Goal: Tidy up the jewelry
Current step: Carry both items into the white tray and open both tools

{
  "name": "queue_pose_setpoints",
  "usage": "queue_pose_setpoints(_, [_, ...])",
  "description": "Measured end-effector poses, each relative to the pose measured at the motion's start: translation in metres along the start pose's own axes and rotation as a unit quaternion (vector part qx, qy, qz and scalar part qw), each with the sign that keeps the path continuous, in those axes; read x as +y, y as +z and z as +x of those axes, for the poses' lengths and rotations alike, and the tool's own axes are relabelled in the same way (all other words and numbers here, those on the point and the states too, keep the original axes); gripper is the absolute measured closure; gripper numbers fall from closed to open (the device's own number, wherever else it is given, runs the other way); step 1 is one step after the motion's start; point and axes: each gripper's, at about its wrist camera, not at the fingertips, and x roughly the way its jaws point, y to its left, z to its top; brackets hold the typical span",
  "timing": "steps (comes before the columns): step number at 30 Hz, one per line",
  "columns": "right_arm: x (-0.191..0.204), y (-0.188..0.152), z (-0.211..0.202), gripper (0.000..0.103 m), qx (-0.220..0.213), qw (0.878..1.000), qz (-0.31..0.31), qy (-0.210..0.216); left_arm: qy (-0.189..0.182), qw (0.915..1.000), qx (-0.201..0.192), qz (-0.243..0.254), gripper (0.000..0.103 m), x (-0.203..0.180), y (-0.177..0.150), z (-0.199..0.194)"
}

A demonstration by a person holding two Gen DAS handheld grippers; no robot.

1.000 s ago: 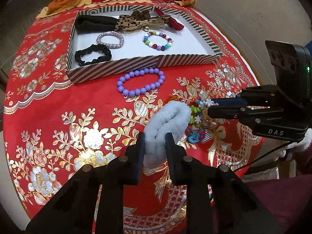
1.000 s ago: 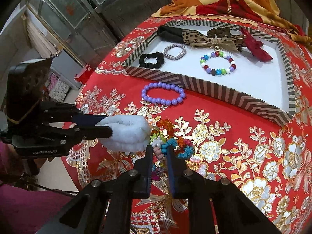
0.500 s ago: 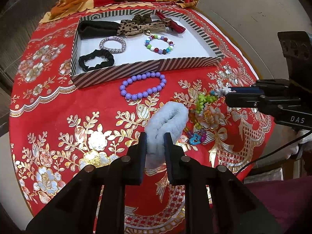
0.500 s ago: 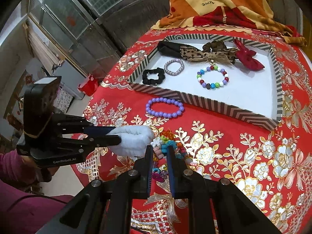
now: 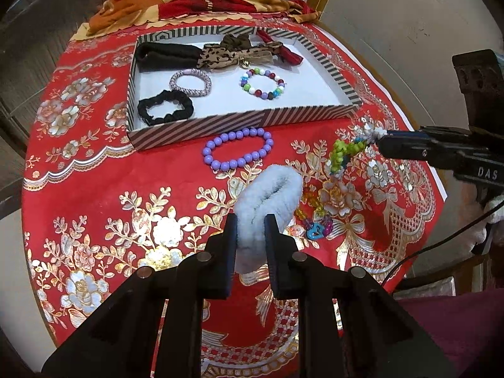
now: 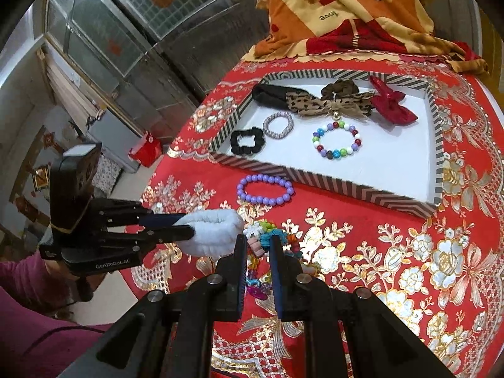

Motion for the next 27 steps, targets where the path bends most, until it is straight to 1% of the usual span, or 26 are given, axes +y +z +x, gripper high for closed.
queue_pose_setpoints(5, [-0.008,0.010,-0.012,0.090,-0.015,1.000,0.014,0.003,0.000,1.0000,-0.006,-0.006,0.087,0.003,0.004,-0.003])
queue_pose_setpoints(14, [-0.021,0.027,-0.029,0.090,-0.035,0.999,0.021,-0.015,0.008,0.9997,-0.021,-0.011,0.087,0.008,0.016,-0.012])
queue_pose_setpoints(18, [-0.025,0.038,-0.034,0.090,-0.048,0.998,0.021,-0.022,0.015,0.9991,-0.034,-0.018,0.087,0.013,0.031,-0.018])
queue_pose_setpoints(23, [-0.032,0.054,-0.037,0.090,-0.060,0.997,0.024,-0.034,0.032,0.9981,-0.052,-0.009,0.087,0.013,0.056,-0.021])
queue_pose_setpoints(27, [-0.041,0.066,-0.035,0.090,-0.061,0.997,0.031,-0.044,0.036,0.9974,-0.061,-0.005,0.087,0.011,0.075,-0.018])
